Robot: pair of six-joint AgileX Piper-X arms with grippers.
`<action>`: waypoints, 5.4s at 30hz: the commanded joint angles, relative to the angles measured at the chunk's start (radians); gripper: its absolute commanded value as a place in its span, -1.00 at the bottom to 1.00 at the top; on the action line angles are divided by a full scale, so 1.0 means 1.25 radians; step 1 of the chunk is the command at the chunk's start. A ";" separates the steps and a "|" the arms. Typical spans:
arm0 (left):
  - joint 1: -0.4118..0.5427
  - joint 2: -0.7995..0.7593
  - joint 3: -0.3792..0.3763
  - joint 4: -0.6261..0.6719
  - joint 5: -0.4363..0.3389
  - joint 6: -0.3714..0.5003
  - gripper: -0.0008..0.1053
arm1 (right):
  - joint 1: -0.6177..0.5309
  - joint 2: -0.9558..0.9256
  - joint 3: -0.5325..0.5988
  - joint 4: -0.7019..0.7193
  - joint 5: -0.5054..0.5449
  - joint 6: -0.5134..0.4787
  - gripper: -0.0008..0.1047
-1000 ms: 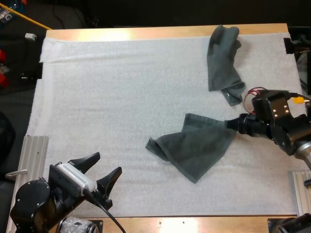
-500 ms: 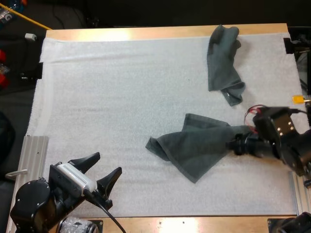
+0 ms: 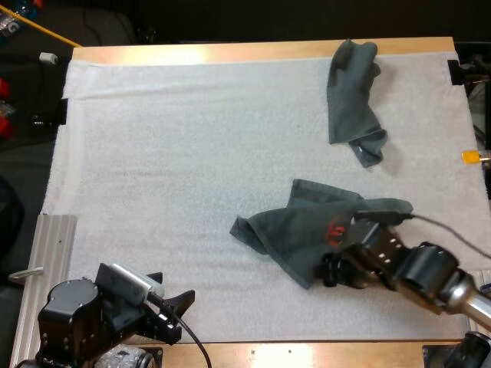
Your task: Pick towel from pile, fold and stack
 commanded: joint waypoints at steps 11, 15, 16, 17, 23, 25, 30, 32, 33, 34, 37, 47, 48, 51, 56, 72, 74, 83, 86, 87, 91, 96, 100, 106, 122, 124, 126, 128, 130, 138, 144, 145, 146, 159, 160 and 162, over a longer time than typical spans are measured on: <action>-0.003 0.005 -0.001 0.100 0.005 -0.001 0.25 | 0.002 0.177 0.039 -0.143 -0.044 0.099 0.18; -0.003 0.005 -0.001 0.102 0.005 -0.001 0.25 | 0.002 0.231 0.039 -0.171 -0.062 0.124 0.18; -0.003 0.005 -0.001 0.104 0.005 -0.001 0.25 | 0.002 0.246 0.039 -0.176 -0.062 0.124 0.18; -0.003 0.005 -0.001 0.105 0.005 -0.001 0.25 | 0.002 0.254 0.039 -0.180 -0.062 0.124 0.18; -0.003 0.005 -0.001 0.112 0.005 -0.001 0.25 | 0.002 0.311 0.039 -0.228 -0.062 0.132 0.18; -0.003 0.005 -0.001 0.112 0.005 -0.001 0.25 | 0.002 0.330 0.039 -0.232 -0.062 0.135 0.17; -0.003 0.005 -0.001 0.114 0.005 -0.001 0.25 | 0.002 0.350 0.039 -0.232 -0.062 0.135 -0.23; -0.003 0.005 -0.001 0.114 0.005 -0.001 0.25 | 0.002 0.353 0.039 -0.232 -0.060 0.133 -0.41; -0.003 0.005 -0.001 0.114 0.005 -0.001 0.25 | 0.002 0.353 0.039 -0.232 -0.055 0.128 -0.51; -0.003 0.005 -0.001 0.114 0.005 -0.001 0.25 | 0.002 0.353 0.039 -0.232 -0.053 0.119 -0.62; -0.003 0.005 -0.001 0.114 0.005 -0.001 0.25 | 0.002 0.353 0.039 -0.232 -0.053 0.108 -0.90; -0.003 0.005 -0.001 0.114 0.005 0.001 0.25 | 0.002 0.319 0.037 -0.176 -0.037 0.025 -0.99; -0.003 0.005 -0.001 0.114 0.005 0.012 0.25 | 0.002 0.306 0.037 -0.146 -0.028 0.006 -0.99; -0.003 0.005 -0.001 0.114 0.005 0.044 0.25 | 0.002 0.262 0.037 -0.050 0.024 -0.061 -0.99; -0.003 0.005 -0.001 0.104 0.005 0.057 0.25 | 0.002 0.190 0.037 0.114 0.123 -0.150 -0.99; -0.172 0.217 -0.001 -0.008 0.005 0.081 0.25 | 0.002 0.137 0.039 0.302 0.141 -0.164 -0.99; -0.182 0.264 -0.001 -0.036 0.005 0.081 0.25 | 0.002 0.131 0.039 0.299 0.132 -0.148 -0.99; -0.186 0.488 -0.001 -0.154 0.038 0.084 0.25 | 0.002 0.048 0.039 0.269 0.102 -0.048 -0.99; -0.186 0.557 -0.001 -0.192 0.063 0.084 0.25 | 0.002 0.029 0.039 0.258 0.102 -0.033 -0.99; -0.186 0.583 -0.001 -0.206 0.069 0.084 0.25 | 0.002 0.026 0.039 0.258 0.102 -0.028 -0.99; -0.186 0.673 -0.001 -0.248 0.127 0.089 0.25 | 0.002 0.026 0.039 0.258 0.102 -0.024 -0.99; -0.186 0.775 -0.001 -0.302 0.158 0.089 0.25 | 0.002 0.026 0.039 0.247 0.102 -0.014 -0.99; -0.186 0.859 -0.001 -0.328 0.185 0.089 0.25 | 0.002 0.026 0.039 0.238 0.102 -0.009 -0.99; -0.186 0.950 -0.001 -0.376 0.232 0.087 0.25 | 0.002 0.026 0.039 0.237 0.102 -0.009 -0.99; -0.186 1.035 -0.001 -0.438 0.308 0.064 -0.13 | 0.002 0.026 0.039 0.237 0.107 -0.009 -0.99; -0.186 1.046 -0.001 -0.438 0.344 0.064 -0.13 | 0.002 0.026 0.039 0.237 0.107 -0.008 -0.99; -0.189 1.056 -0.001 -0.437 0.358 0.064 -0.14 | 0.002 0.026 0.039 0.237 0.107 -0.008 -0.99; -0.197 1.062 -0.001 -0.435 0.358 0.064 -0.26 | 0.002 0.026 0.039 0.237 0.107 -0.008 -0.99; -0.218 1.061 -0.002 -0.439 0.356 0.064 -0.59 | 0.002 0.026 0.039 0.237 0.107 -0.008 -0.99; -0.269 1.027 -0.002 -0.418 0.328 0.063 -0.98 | 0.002 0.026 0.034 0.220 0.107 -0.008 -0.99; -0.263 0.850 -0.007 -0.371 0.323 0.065 -0.98 | 0.002 -0.028 -0.004 0.219 0.107 -0.008 -0.99; -0.263 0.806 -0.012 -0.354 0.317 0.064 -0.98 | 0.002 -0.050 -0.014 0.219 0.109 -0.008 -0.99; -0.263 0.789 -0.014 -0.343 0.312 0.063 -0.98 | 0.002 -0.062 -0.024 0.219 0.110 -0.006 -0.99; -0.263 0.486 -0.218 -0.277 0.270 -0.086 -0.98 | 0.002 -0.180 -0.246 0.288 0.106 -0.010 -0.99; -0.263 0.474 -0.232 -0.265 0.270 -0.093 -0.98 | 0.002 -0.180 -0.266 0.301 0.099 -0.010 -0.99; -0.263 0.457 -0.255 -0.231 0.261 -0.093 -0.98 | 0.002 -0.180 -0.293 0.327 0.091 -0.010 -0.99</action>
